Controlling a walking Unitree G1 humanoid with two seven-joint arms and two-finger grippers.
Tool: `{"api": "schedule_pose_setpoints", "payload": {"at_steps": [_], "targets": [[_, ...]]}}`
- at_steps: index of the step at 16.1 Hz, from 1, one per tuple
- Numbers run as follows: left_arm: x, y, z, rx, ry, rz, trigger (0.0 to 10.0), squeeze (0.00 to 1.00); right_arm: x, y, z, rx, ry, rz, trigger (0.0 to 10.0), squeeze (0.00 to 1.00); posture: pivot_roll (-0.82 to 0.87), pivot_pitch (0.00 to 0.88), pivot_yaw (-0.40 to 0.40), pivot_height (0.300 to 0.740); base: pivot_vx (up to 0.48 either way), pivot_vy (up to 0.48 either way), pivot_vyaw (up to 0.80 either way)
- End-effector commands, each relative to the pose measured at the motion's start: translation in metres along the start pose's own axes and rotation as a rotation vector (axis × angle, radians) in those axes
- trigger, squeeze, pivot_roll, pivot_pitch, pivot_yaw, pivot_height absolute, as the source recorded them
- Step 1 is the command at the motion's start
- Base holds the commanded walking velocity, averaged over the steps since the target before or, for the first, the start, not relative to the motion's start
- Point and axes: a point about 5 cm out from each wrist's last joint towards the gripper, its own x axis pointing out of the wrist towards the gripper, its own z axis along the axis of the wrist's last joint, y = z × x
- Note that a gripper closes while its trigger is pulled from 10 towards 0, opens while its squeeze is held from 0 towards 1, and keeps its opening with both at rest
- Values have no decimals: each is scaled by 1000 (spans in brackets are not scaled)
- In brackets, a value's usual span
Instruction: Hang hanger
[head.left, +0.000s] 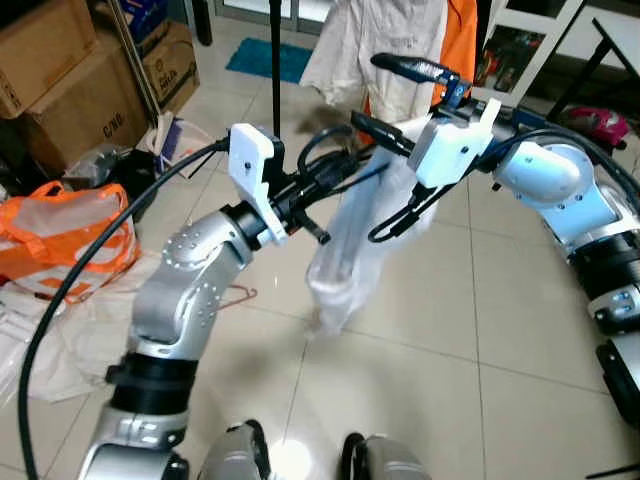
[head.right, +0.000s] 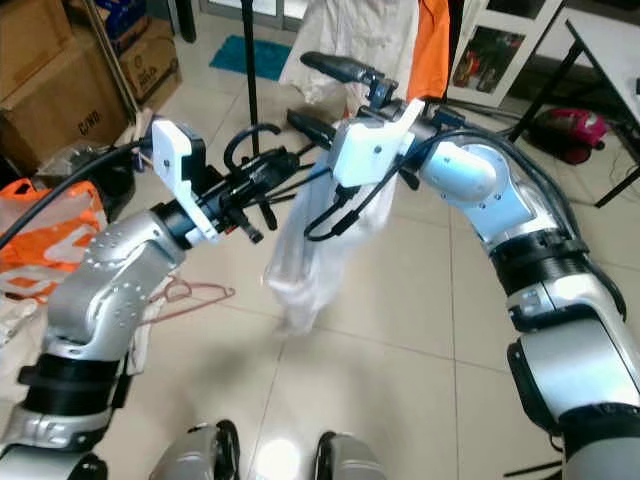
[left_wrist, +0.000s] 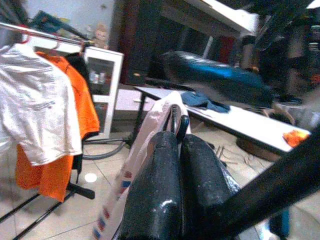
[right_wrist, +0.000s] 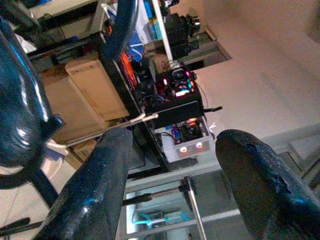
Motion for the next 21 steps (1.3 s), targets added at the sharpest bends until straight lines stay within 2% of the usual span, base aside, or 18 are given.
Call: {"api": "schedule_pose_setpoints", "payload": {"at_steps": [1, 2, 4, 5, 6, 7, 8, 10, 11, 12, 14, 15, 18, 21], "targets": [[5, 1, 9, 17, -56, 12, 10000, 0, -5, -13, -1, 49, 15, -65, 10000, 0, -127, 150, -85, 740, 0, 0, 0], [5, 5, 8, 10, -66, 44, 10000, 0, -3, -31, 4, 131, -8, -169, 10000, 0, -127, 150, -85, 740, 0, 0, 0], [6, 8, 7, 3, -73, 61, 10000, 0, -3, -60, 13, 178, -48, -283, 10000, 0, -129, 151, -85, 740, 0, 0, 0], [6, 8, 7, 3, -73, 61, 10000, 0, -3, -60, 13, 178, -48, -283, 10000, 0, -129, 151, -85, 740, 0, 0, 0], [7, 9, 7, 4, -81, 66, 10000, 0, -8, -74, 14, 187, -46, -312, 10000, 0, -131, 150, -87, 740, 0, 0, 0], [8, 9, 7, 5, -86, 68, 10000, 0, -15, -81, 11, 190, -21, -306, 10000, 0, -133, 149, -90, 740, 0, 0, 0], [9, 9, 7, 7, -89, 67, 10000, 0, -21, -80, 6, 202, 19, -266, 10000, 0, -133, 149, -90, 740, 0, 0, 0], [9, 8, 7, 19, -85, 51, 10000, 0, -35, -52, -5, 217, 124, 9, 10000, 0, -137, 150, -87, 740, 0, 0, 0], [9, 7, 9, 33, -81, 37, 10000, 0, -39, -32, -13, 143, 174, 142, 10000, 0, -138, 149, -86, 740, 0, 0, 0], [9, 7, 10, 40, -80, 31, 10000, 0, -39, -22, -16, 107, 182, 193, 10000, 0, -137, 150, -84, 740, 0, 0, 0], [8, 7, 13, 57, -82, 19, 10000, 0, -37, -12, -17, 87, 178, 239, 10000, 0, -133, 152, -82, 740, 0, 0, 0], [8, 6, 14, 68, -81, 6, 10000, 0, -35, -7, -17, 44, 172, 272, 10000, 0, -131, 152, -80, 740, 0, 0, 0], [7, 0, 15, 85, -76, -32, 10000, 0, -26, -1, -18, -56, 150, 329, 10000, 0, -127, 152, -82, 740, 0, 0, 0], [6, -8, 17, 105, -74, -77, 10000, 0, -17, 4, -19, -109, 127, 353, 10000, 0, -121, 151, -88, 740, 0, 0, 0]]}}
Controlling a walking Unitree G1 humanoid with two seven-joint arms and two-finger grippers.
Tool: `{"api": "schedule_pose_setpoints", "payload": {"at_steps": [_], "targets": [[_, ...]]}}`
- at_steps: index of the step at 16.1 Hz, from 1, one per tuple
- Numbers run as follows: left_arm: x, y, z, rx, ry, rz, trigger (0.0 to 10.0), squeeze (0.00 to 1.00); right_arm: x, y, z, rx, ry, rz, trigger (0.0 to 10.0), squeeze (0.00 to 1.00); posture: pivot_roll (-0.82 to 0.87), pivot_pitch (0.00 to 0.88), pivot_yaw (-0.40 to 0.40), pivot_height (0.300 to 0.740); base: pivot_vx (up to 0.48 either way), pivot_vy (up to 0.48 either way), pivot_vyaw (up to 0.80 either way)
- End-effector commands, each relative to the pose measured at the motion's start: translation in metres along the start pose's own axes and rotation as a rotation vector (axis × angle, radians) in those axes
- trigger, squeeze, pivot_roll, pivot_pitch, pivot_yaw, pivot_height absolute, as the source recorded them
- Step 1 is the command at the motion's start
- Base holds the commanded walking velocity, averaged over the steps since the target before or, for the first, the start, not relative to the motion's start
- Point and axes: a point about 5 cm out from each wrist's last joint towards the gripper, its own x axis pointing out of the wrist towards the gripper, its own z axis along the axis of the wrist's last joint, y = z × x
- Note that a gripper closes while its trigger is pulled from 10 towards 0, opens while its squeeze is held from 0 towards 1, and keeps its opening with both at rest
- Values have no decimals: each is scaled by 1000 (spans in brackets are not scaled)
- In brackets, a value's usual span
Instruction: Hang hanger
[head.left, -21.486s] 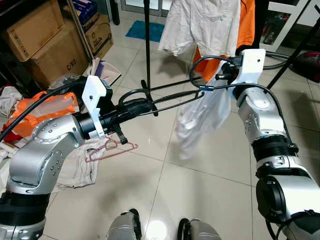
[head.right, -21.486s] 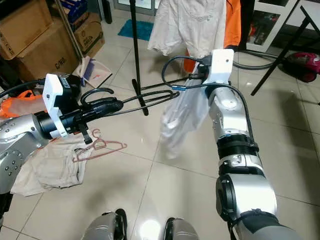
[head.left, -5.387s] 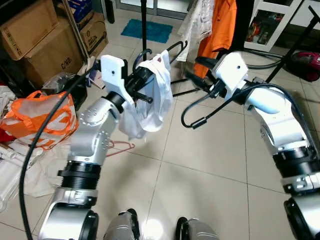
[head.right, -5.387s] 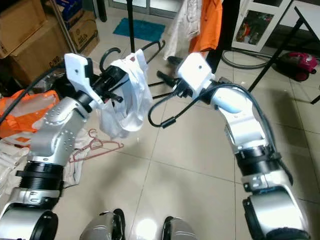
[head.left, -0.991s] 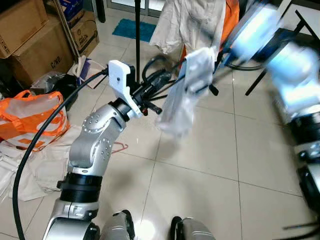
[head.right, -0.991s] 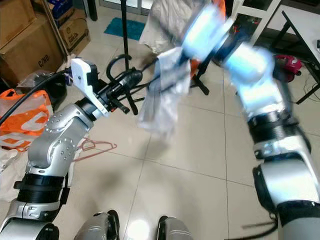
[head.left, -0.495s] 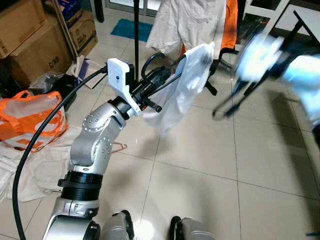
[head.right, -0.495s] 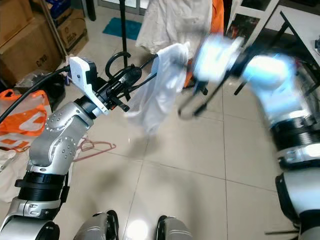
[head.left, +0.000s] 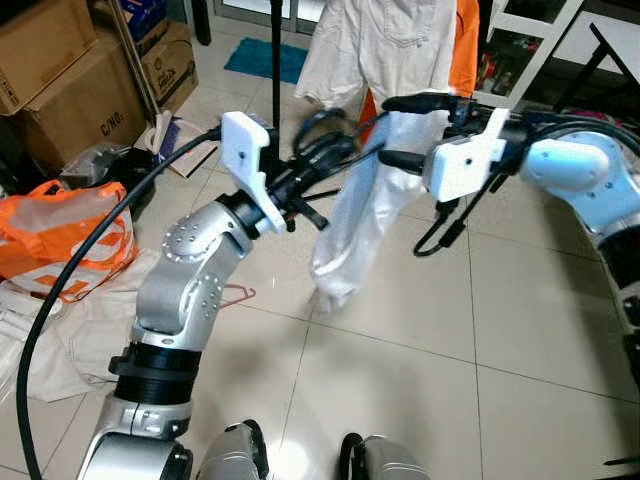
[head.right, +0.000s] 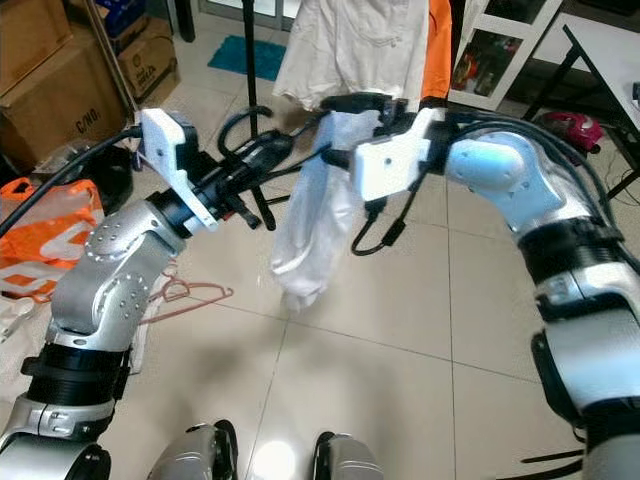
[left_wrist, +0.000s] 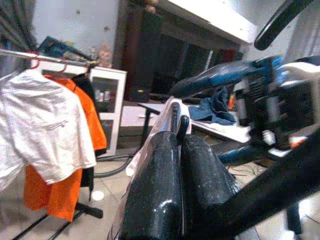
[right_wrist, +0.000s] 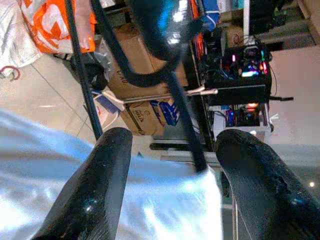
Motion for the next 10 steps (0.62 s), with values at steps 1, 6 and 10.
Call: {"api": "schedule_pose_setpoints", "payload": {"at_steps": [1, 6, 10], "targets": [[3, -11, 8, 31, -26, -63, 10000, 0, 1, -2, -2, -32, 9, 4, 10000, 0, -116, 149, -93, 740, 0, 0, 0], [0, -14, 8, 38, -16, -76, 10000, 0, -3, -19, -6, -97, 29, -68, 10000, 0, -106, 142, -96, 740, 0, 0, 0], [1, -16, 7, 37, -4, -93, 10000, 0, -5, -14, -12, -81, 57, -67, 10000, 0, -107, 142, -87, 740, 0, 0, 0]]}}
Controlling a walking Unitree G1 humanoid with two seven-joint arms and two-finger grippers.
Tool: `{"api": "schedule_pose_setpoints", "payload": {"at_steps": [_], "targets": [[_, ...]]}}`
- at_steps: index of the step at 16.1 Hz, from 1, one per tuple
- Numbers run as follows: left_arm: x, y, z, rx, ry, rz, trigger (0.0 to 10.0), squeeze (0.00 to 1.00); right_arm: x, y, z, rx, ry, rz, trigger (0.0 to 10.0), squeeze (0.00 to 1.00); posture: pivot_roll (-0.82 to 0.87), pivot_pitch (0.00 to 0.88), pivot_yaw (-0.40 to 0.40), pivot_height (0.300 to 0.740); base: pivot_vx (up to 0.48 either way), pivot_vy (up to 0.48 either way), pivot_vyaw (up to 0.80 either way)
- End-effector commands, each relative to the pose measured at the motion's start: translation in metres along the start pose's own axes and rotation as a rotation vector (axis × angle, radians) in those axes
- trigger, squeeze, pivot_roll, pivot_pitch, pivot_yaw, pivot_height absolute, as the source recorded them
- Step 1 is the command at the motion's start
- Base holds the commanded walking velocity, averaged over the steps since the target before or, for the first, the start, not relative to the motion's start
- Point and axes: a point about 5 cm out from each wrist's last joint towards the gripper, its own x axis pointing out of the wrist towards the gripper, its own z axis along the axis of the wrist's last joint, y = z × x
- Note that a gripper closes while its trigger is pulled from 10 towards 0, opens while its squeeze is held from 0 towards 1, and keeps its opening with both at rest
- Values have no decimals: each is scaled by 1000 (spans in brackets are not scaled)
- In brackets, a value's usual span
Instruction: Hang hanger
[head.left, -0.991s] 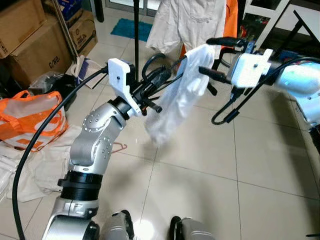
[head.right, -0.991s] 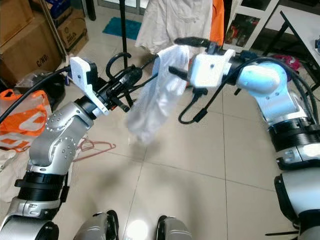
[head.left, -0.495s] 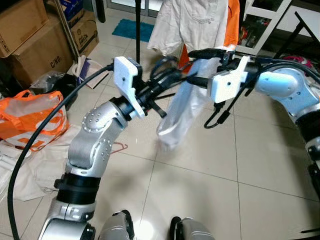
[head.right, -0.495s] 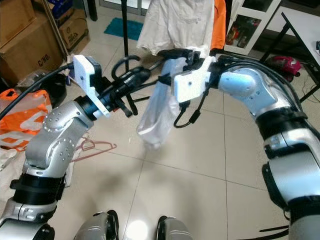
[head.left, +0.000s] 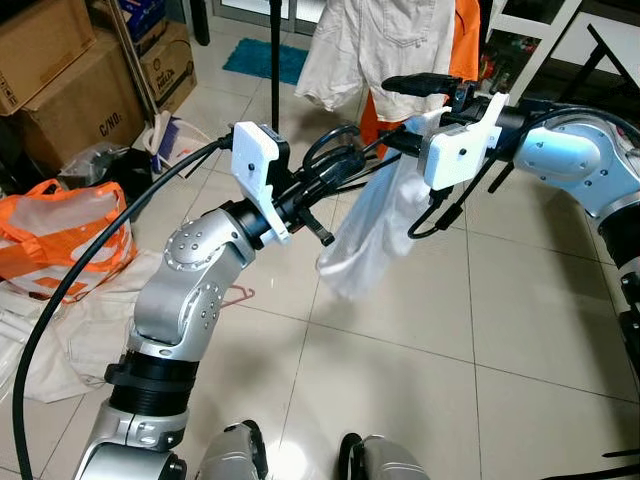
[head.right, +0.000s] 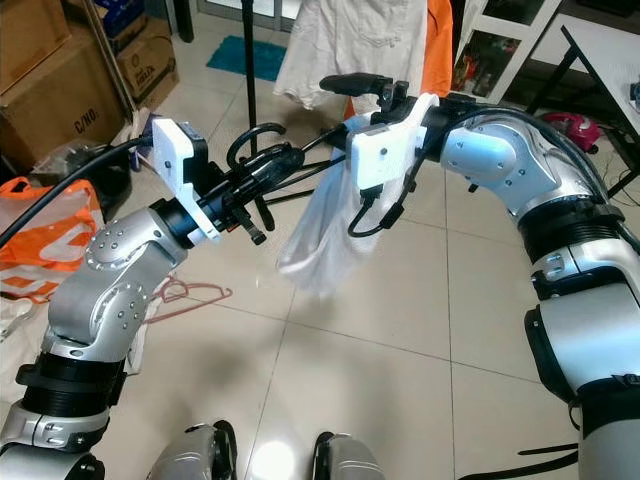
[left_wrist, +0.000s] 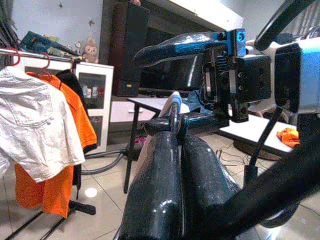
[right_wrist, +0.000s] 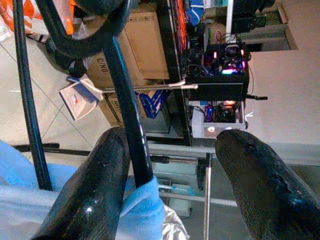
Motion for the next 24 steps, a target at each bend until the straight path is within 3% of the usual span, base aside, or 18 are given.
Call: {"api": "schedule_pose_setpoints", "payload": {"at_steps": [1, 7, 11, 12, 13, 20, 24], "targets": [[4, -8, 11, 31, -34, -52, 10000, 0, -6, -1, -6, 6, 29, 9, 10000, 0, -108, 143, -85, 740, 0, 0, 0], [3, -11, 12, 27, -32, -66, 10000, 0, -11, 8, -15, 14, 81, 61, 10000, 0, -109, 155, -85, 740, 0, 0, 0], [1, -11, 12, 22, -29, -58, 10000, 0, -12, 9, -23, 184, 114, 39, 10000, 0, -103, 163, -88, 740, 0, 0, 0], [0, -11, 13, 22, -29, -57, 10000, 0, -13, 10, -24, 195, 121, 39, 2510, 0, -101, 165, -86, 740, 0, 0, 0], [0, -10, 13, 22, -28, -56, 10000, 0, -12, 11, -24, 202, 122, 45, 0, 0, -101, 165, -86, 740, 0, 0, 0], [-1, -10, 13, 18, -16, -60, 10000, 0, -17, 14, -25, 301, 99, 98, 0, 0, -100, 176, -81, 740, 0, 0, 0], [-1, -10, 11, 20, 4, -73, 10000, 0, -22, 16, -28, 295, 121, 139, 0, 0, -101, 176, -82, 740, 0, 0, 0]]}}
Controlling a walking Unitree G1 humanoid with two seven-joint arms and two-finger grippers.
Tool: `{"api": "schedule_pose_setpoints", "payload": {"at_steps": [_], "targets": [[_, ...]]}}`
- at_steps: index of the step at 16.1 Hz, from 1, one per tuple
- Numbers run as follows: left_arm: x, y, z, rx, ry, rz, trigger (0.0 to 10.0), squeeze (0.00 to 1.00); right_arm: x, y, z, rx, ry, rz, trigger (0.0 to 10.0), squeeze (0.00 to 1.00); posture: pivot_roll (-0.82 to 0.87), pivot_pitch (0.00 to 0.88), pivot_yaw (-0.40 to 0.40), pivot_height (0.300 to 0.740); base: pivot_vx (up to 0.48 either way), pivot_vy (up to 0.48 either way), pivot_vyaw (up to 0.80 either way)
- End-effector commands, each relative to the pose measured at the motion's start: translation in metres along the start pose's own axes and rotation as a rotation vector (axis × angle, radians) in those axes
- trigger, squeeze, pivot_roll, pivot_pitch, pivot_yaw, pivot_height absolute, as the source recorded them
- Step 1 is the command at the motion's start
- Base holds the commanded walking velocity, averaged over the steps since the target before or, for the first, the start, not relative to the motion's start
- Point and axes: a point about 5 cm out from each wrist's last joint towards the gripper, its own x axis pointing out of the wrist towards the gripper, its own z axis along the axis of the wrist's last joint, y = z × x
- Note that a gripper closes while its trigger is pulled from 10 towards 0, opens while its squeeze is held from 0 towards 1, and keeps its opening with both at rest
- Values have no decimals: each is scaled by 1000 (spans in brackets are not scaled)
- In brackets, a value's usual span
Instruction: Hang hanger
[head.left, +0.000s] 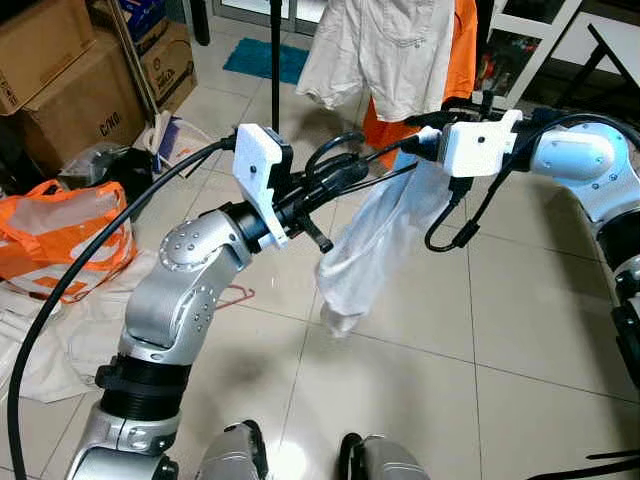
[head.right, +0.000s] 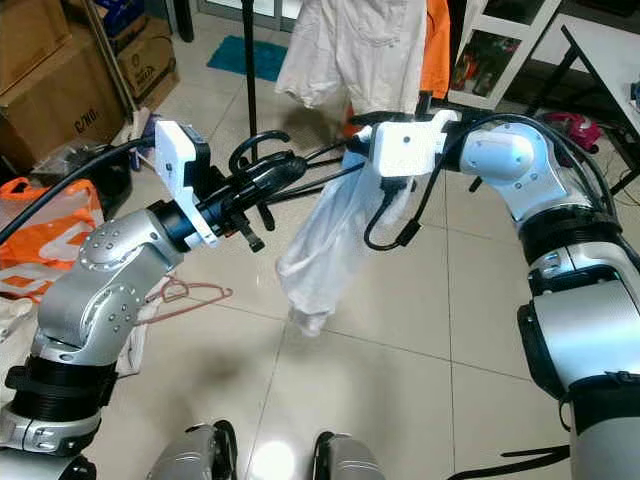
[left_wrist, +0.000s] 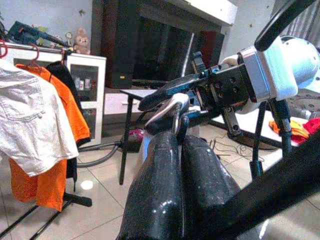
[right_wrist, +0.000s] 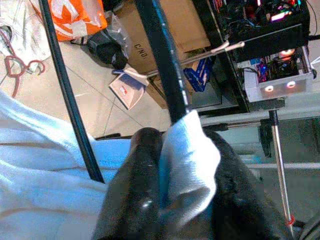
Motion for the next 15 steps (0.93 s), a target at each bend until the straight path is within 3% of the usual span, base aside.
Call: {"api": "schedule_pose_setpoints", "payload": {"at_steps": [1, 10, 11, 15], "targets": [[2, -7, 9, 20, -39, -40, 10000, 0, -8, -1, -4, -8, 29, 20, 0, 0, -101, 176, -82, 740, 0, 0, 0], [0, -4, -2, 76, 62, -34, 10000, 0, -7, 4, -6, 24, 26, 49, 0, 0, -97, 158, -80, 740, 0, 0, 0], [-2, -5, -7, 79, 92, -50, 10000, 1000, -7, 6, -6, 26, 25, 51, 0, 0, -97, 158, -80, 740, 0, 0, 0], [-8, -11, -4, 60, 119, -157, 10000, 1000, -8, 7, -7, 22, 31, 52, 0, 0, -98, 155, -79, 740, 0, 0, 0]]}}
